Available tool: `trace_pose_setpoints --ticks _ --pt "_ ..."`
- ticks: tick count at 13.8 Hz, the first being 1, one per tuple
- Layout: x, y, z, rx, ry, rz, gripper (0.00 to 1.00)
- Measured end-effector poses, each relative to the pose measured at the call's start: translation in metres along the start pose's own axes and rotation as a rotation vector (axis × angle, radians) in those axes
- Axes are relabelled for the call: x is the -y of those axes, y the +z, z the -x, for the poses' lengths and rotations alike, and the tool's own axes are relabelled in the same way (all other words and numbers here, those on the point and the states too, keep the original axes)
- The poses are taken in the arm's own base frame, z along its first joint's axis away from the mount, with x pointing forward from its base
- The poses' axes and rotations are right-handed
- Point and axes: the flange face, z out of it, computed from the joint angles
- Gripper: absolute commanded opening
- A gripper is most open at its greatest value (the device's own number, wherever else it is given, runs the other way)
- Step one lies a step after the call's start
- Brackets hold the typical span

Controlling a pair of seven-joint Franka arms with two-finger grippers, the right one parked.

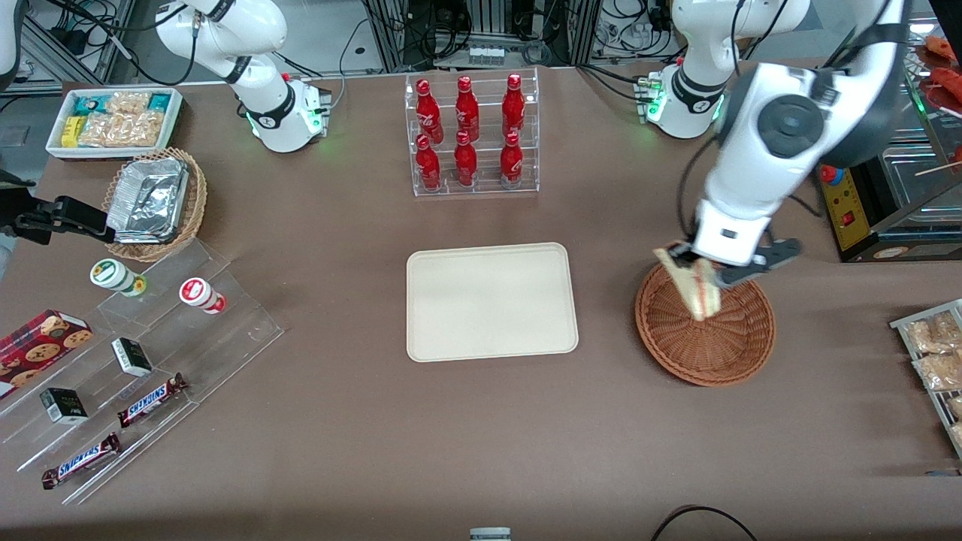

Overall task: Place sandwich from basket to tray
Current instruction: 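Lift the sandwich with the left gripper and carry it over the cream tray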

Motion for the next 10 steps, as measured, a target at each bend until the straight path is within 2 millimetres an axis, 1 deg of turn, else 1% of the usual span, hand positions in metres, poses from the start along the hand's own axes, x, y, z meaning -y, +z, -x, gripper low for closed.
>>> trace_pose_setpoints --ticks 2,3,6,8,10 --pt "-0.055 0.005 0.03 0.022 0.099 0.024 0.0" --pt "-0.079 0.01 0.041 0.04 0.136 0.04 0.0" --pt "-0.14 0.027 0.062 0.104 0.227 0.093 0.0" --pt "-0.18 0.048 0.078 0.1 0.231 0.076 0.0" --pt "-0.217 0.074 0.091 0.069 0.213 0.045 0.0"
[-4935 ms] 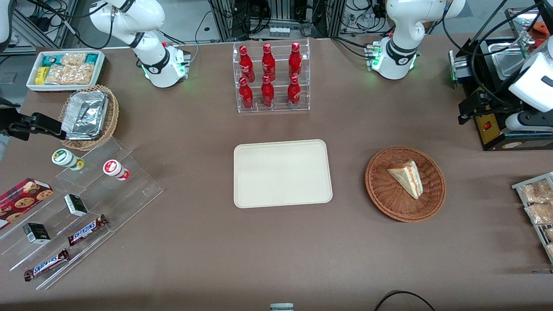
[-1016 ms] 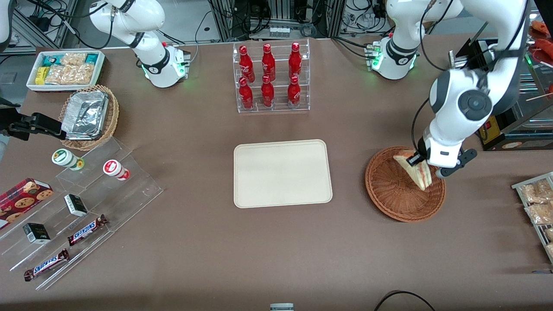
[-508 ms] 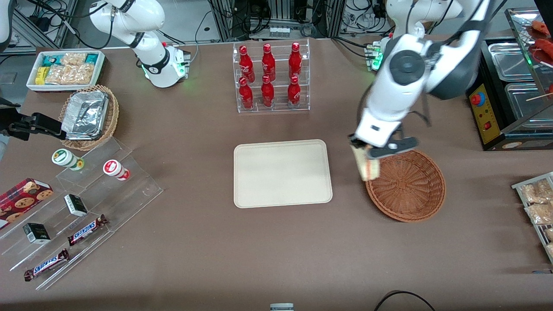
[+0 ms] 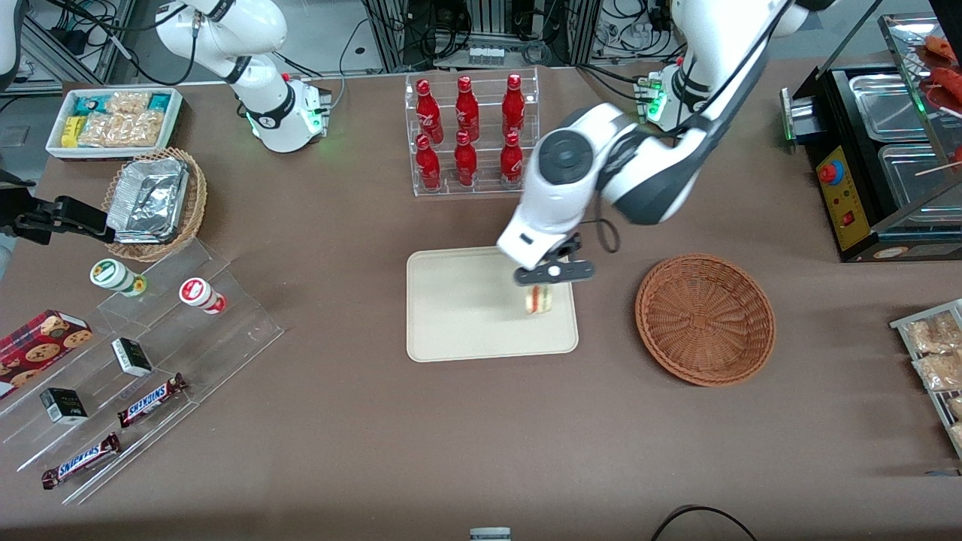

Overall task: Place sandwich from basket to tray
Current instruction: 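Lift the sandwich with the left gripper and carry it over the cream tray, then lower the sandwich onto the tray and open the left gripper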

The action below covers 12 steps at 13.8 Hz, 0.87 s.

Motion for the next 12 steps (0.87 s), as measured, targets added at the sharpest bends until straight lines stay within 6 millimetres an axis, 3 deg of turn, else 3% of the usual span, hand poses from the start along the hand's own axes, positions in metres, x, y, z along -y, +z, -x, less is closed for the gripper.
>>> trace_pose_setpoints --ticks 2,5,11,12 --pt "-0.03 0.03 0.002 -0.014 0.004 -0.017 0.0" --pt "-0.056 0.064 0.003 -0.021 0.025 0.01 0.0" --pt "-0.067 0.122 0.009 -0.038 0.066 -0.015 0.0" --pt "-0.067 0.127 0.009 -0.033 0.064 -0.015 0.25"
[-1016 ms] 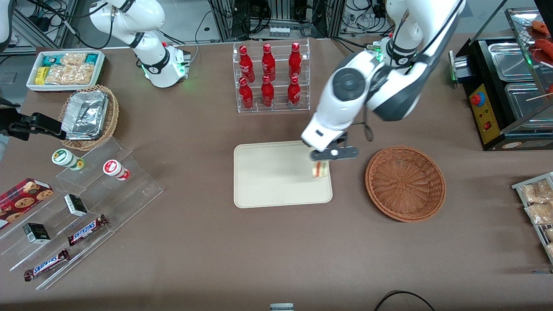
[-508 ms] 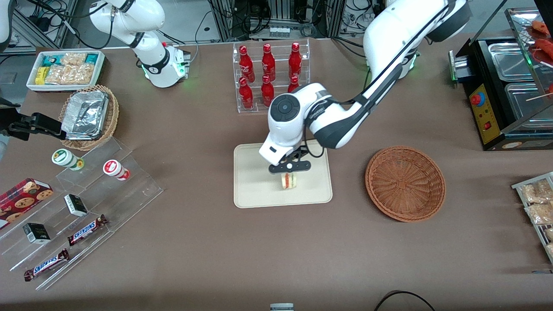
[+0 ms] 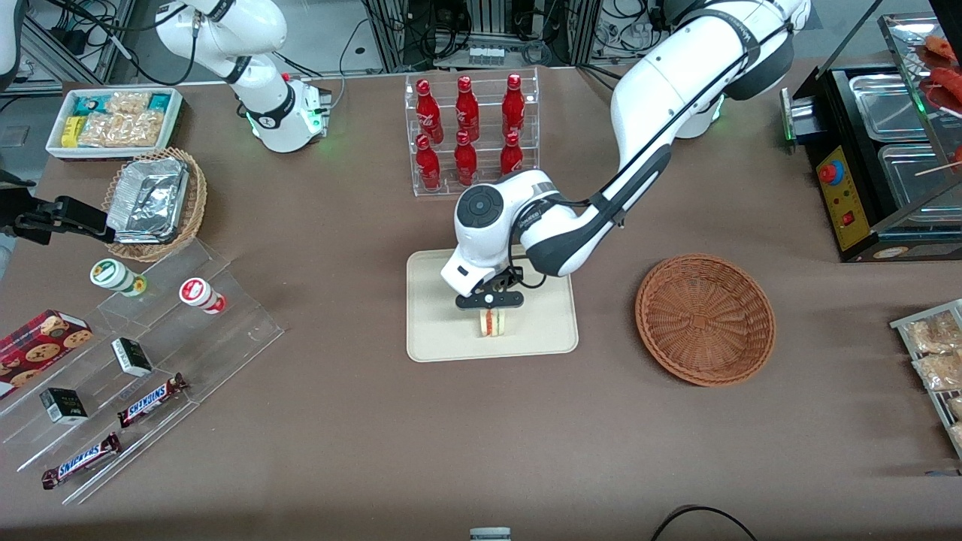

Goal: Place sandwich from basket to tray

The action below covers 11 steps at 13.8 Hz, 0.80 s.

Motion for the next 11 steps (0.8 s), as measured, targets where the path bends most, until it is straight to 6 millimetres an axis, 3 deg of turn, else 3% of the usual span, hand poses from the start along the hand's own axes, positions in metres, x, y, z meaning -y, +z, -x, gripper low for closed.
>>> trace_pose_setpoints --ticks 2,3,8,11 --pt "0.0 0.003 0.0 0.005 -0.003 -0.001 0.85" --pt "0.0 0.004 0.0 0.006 -0.004 -0.002 1.0" --pt "0.0 -0.003 -0.006 -0.005 -0.022 0.01 1.0" --pt "0.003 -0.041 -0.023 -0.036 -0.063 0.048 1.0"
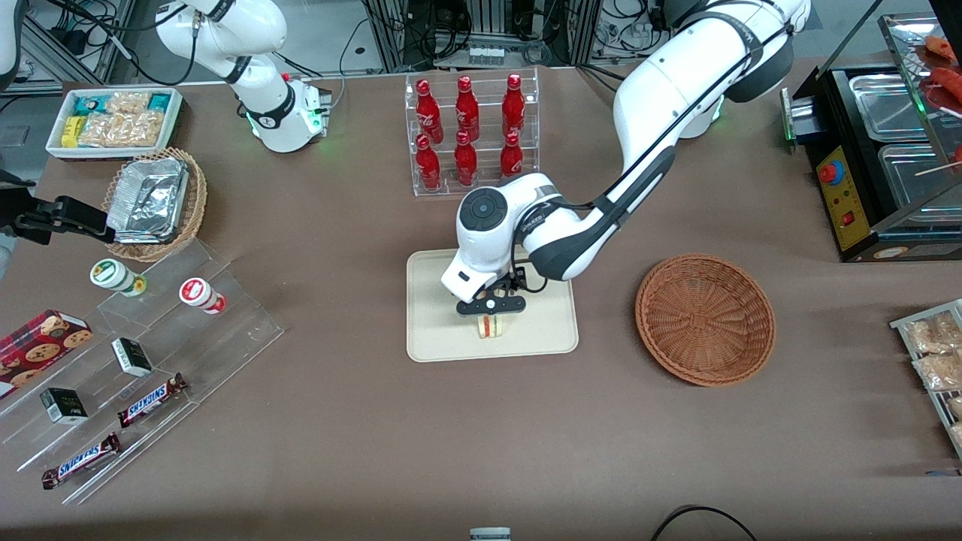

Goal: Place sandwich from basket to tray

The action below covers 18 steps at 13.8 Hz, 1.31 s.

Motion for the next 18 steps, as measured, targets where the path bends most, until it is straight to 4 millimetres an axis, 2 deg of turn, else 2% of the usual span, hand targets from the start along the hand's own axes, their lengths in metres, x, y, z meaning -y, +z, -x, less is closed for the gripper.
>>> trace_pose_setpoints --ticks 2,5,8,10,13,18 --pt "0.012 -0.045 -0.014 -0.006 -0.049 0.002 1.0" --pt "0.051 -0.116 -0.035 0.006 -0.147 -0.017 1.0" --pt "0.116 -0.179 -0.063 0.009 -0.264 -0.063 1.0" --pt "0.161 -0.211 -0.078 -0.003 -0.3 -0.09 1.0" --pt "0.205 -0.23 -0.085 0.021 -0.285 -0.132 1.0" --pt "0.256 -0.254 -0.098 0.061 -0.24 -0.13 1.0"
